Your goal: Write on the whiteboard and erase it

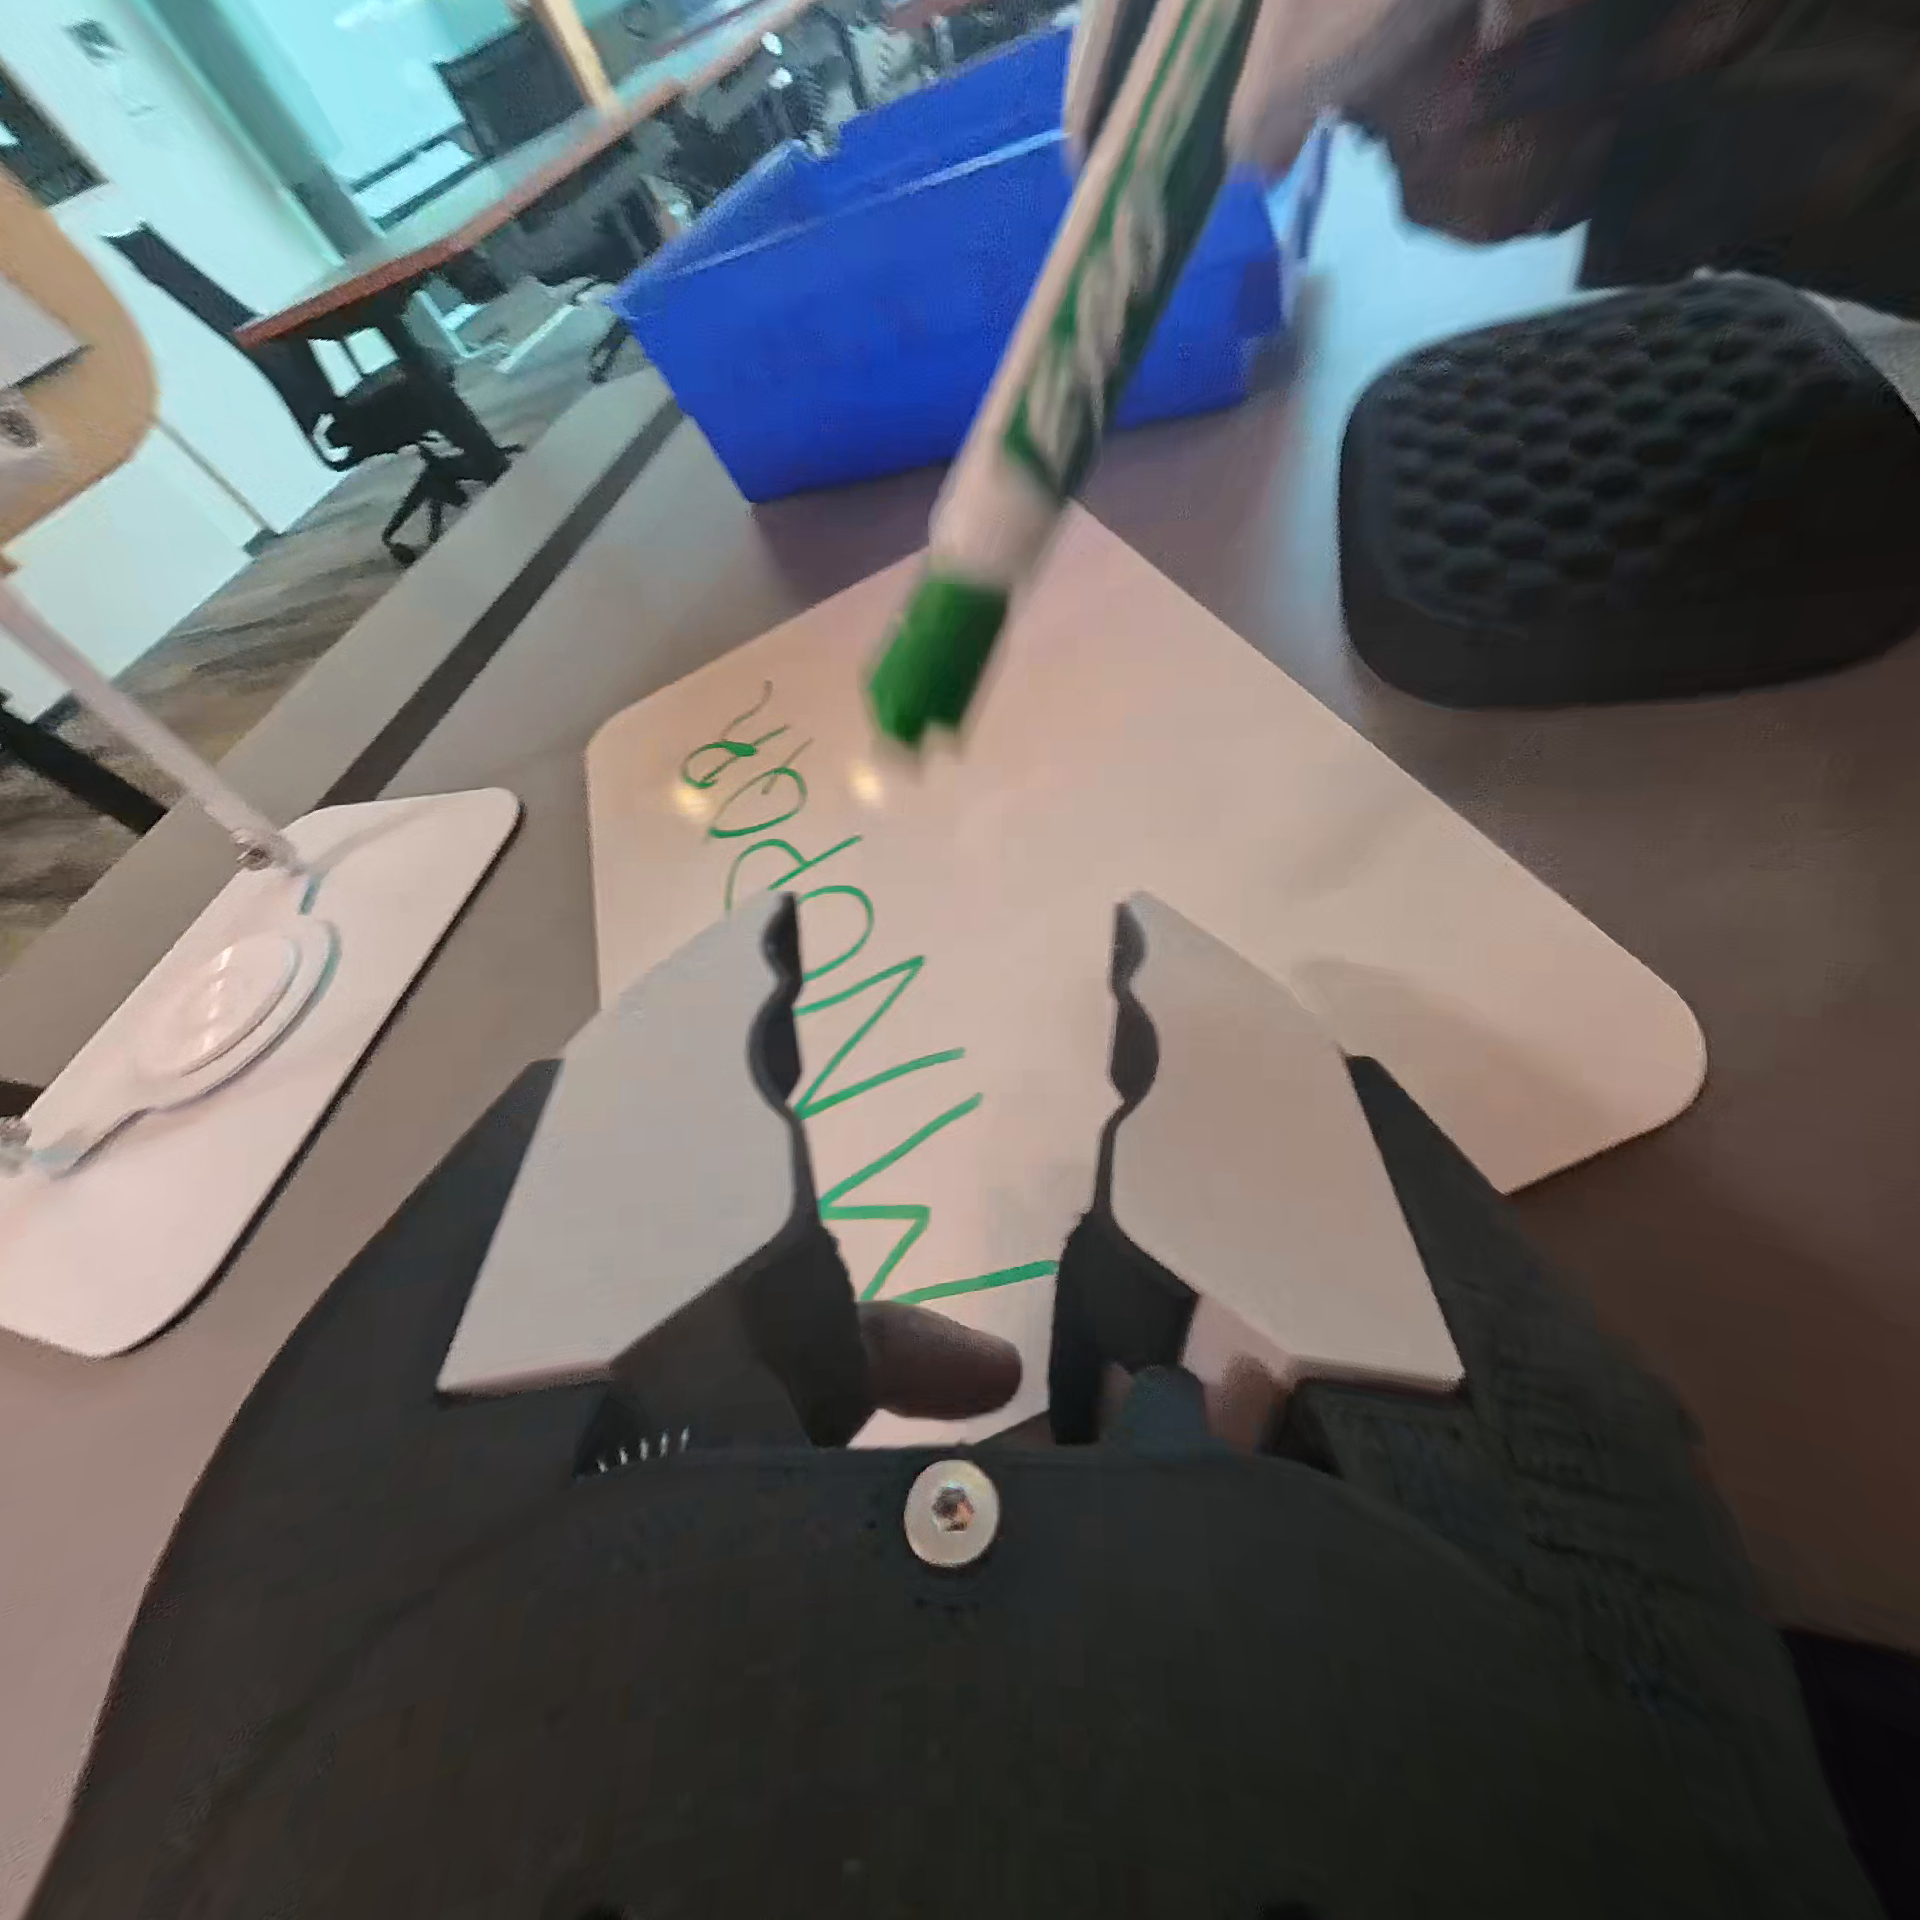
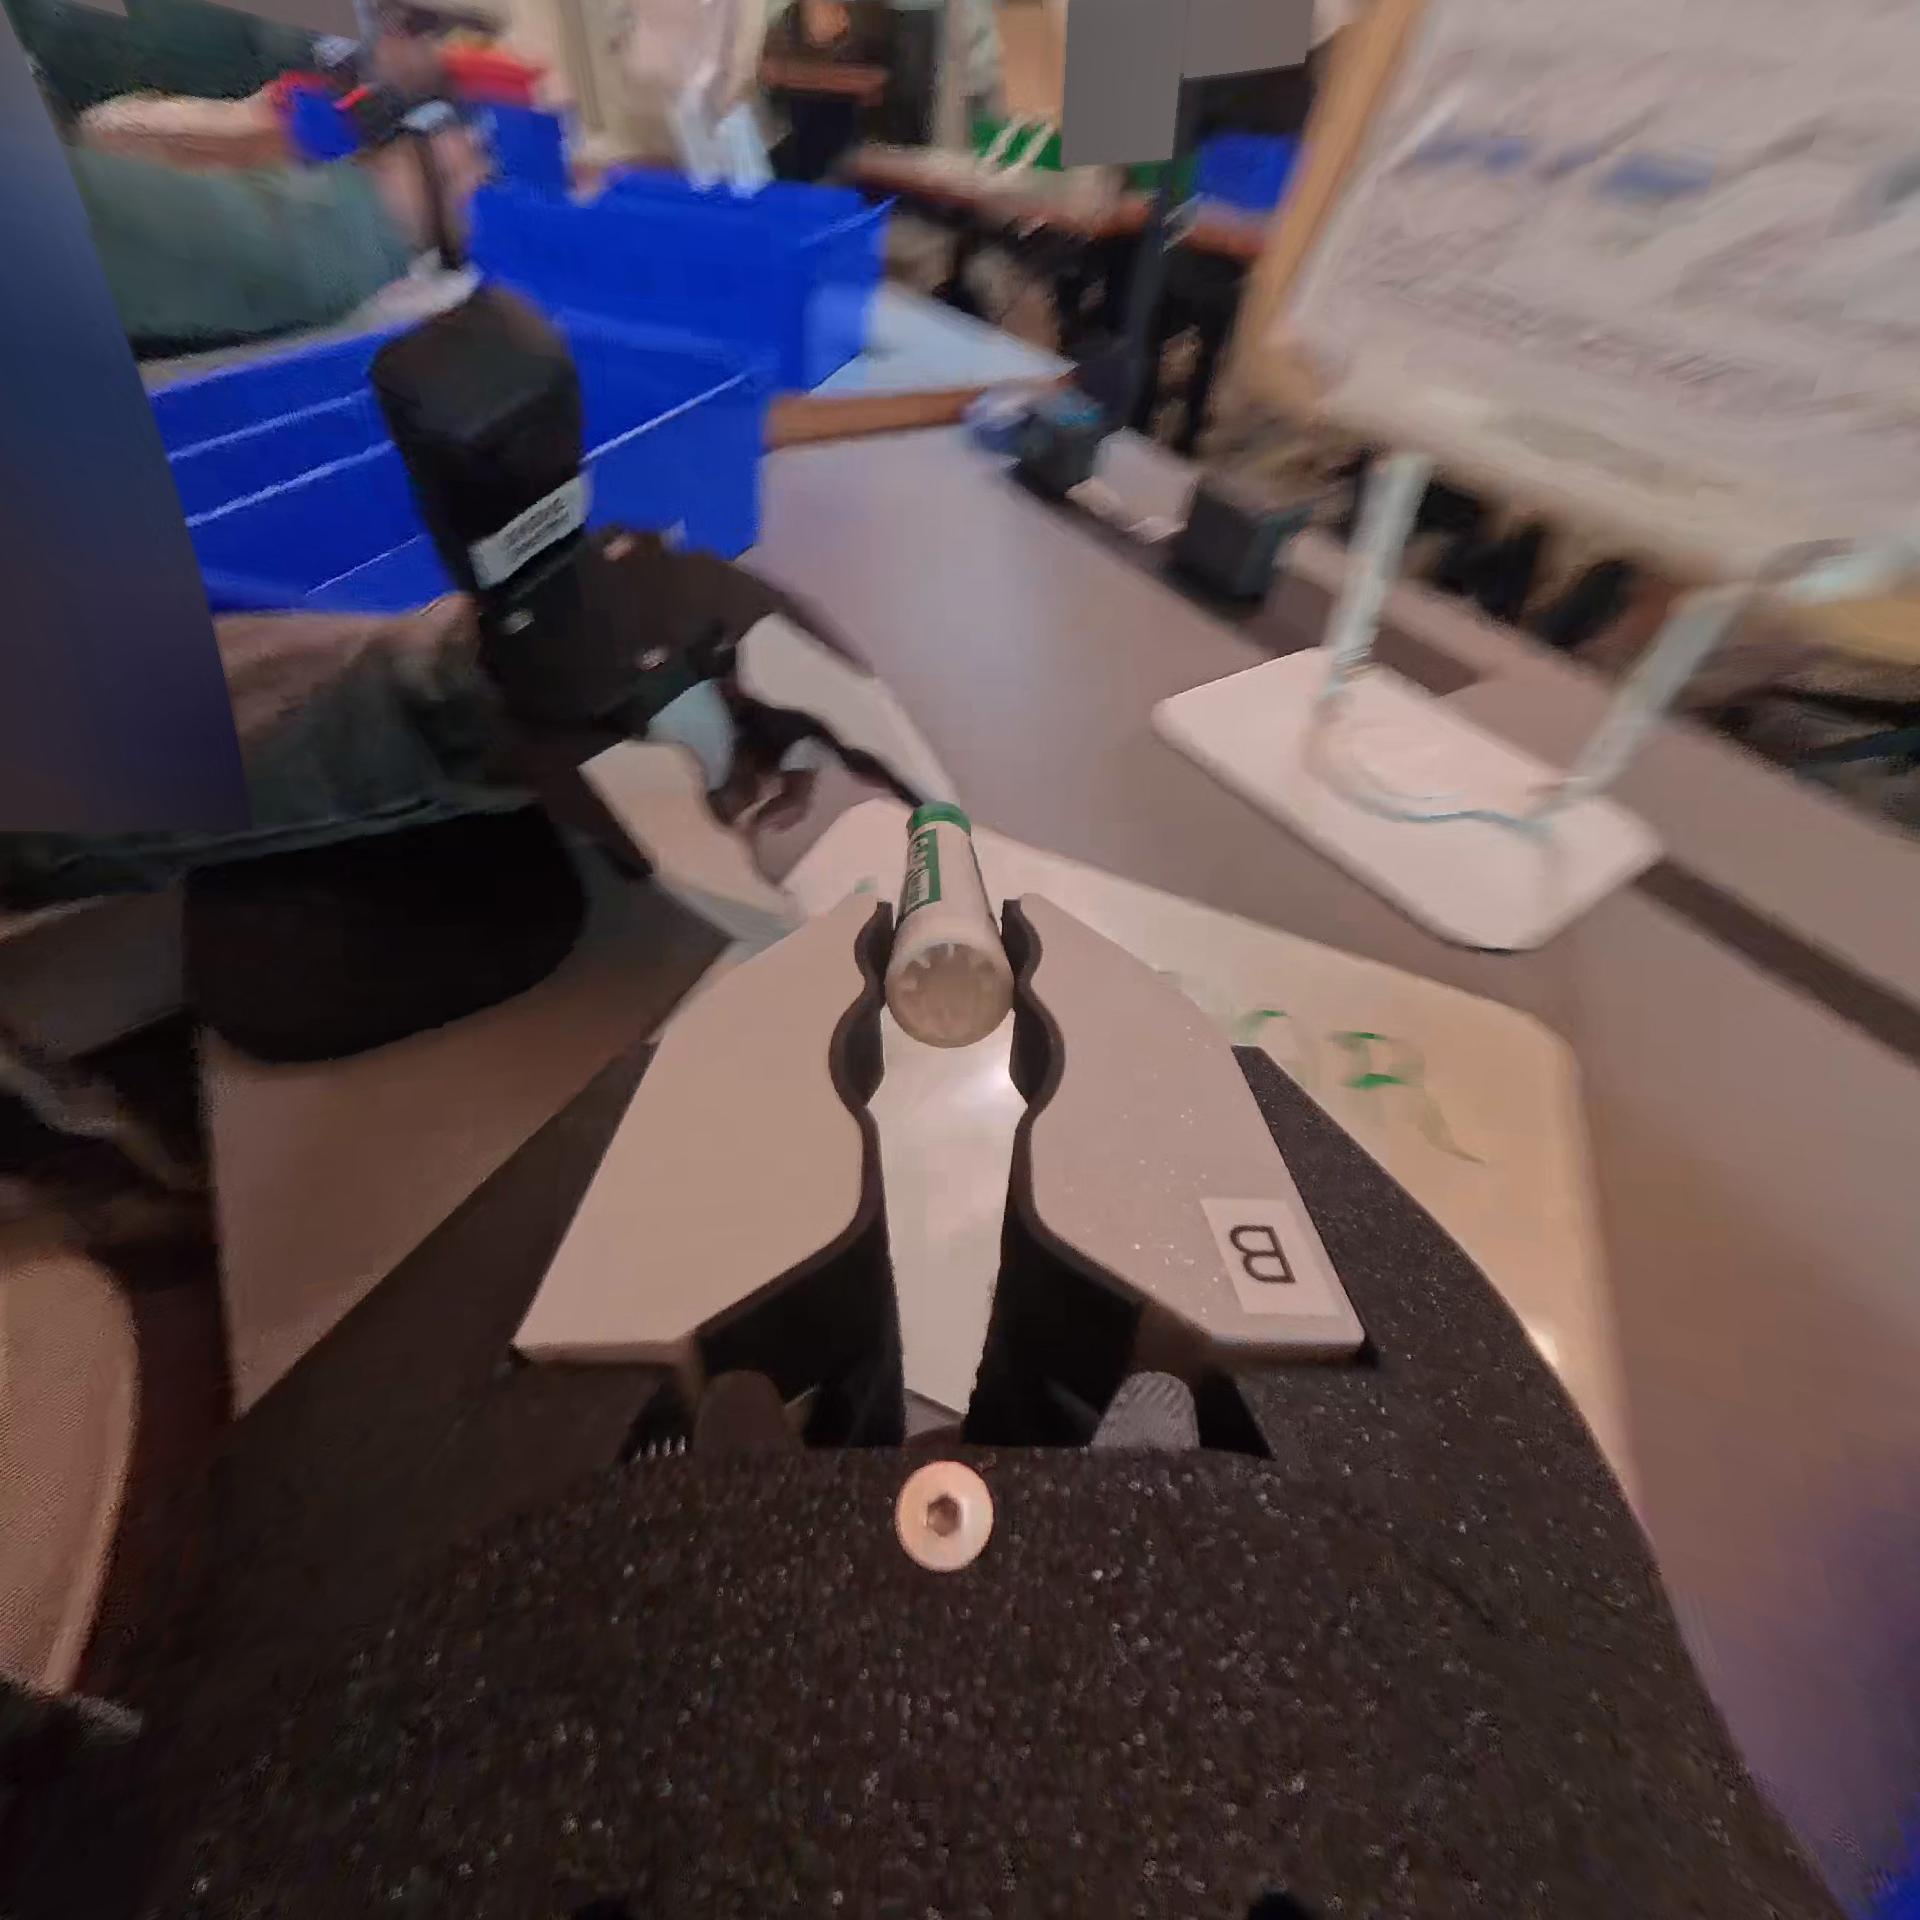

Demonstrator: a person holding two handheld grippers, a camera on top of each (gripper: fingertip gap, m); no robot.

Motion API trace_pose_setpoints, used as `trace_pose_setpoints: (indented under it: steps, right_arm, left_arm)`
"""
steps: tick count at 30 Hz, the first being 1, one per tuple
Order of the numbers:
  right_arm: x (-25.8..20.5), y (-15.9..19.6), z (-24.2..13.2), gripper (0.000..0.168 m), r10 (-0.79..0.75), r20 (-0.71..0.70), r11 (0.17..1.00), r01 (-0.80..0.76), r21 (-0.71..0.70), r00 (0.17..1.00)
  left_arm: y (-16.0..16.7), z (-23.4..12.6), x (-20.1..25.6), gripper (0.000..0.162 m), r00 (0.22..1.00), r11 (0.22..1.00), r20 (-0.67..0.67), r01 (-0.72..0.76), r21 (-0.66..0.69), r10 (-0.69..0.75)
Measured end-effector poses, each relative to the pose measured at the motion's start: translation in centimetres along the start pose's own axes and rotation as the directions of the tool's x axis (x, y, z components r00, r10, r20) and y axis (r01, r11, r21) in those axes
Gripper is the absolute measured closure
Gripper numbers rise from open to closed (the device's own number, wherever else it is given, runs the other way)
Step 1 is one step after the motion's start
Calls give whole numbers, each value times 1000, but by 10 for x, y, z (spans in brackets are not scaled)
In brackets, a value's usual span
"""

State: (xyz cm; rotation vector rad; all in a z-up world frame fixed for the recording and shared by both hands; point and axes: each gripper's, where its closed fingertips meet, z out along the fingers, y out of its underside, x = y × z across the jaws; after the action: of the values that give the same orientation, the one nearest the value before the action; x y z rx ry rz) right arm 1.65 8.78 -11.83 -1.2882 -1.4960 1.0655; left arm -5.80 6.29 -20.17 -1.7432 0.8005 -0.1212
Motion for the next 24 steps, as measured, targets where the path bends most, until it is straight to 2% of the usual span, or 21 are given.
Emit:
trace_pose_setpoints:
  steps: [2,5,7,9,12,18,24]
  right_arm:
    - [40,-22,-50,148,18,-221,994,7,113,975]
    - [100,-31,-143,148,113,-548,972,21,233,829]
    - [127,-15,-190,148,141,-690,977,13,213,710]
    - [147,8,-217,148,145,-774,987,-35,157,616]
    - [168,45,-222,148,149,-806,986,-143,81,572]
    - [199,99,-194,148,187,-793,951,-310,-3,580]
    - [212,141,-173,147,164,-793,880,-449,-151,587]
  left_arm:
    - [-2,-2,-10,85,997,997,34,69,39,-70]
    - [-2,-4,-22,68,983,983,66,169,68,-174]
    - [-1,-6,-28,65,975,977,85,199,76,-206]
    - [-4,-8,-31,65,970,970,84,220,99,-229]
    - [-12,-10,-32,67,964,964,87,241,116,-251]
    - [-47,-17,-7,76,959,952,56,268,151,-279]
    - [-63,-32,23,84,928,920,36,361,154,-371]
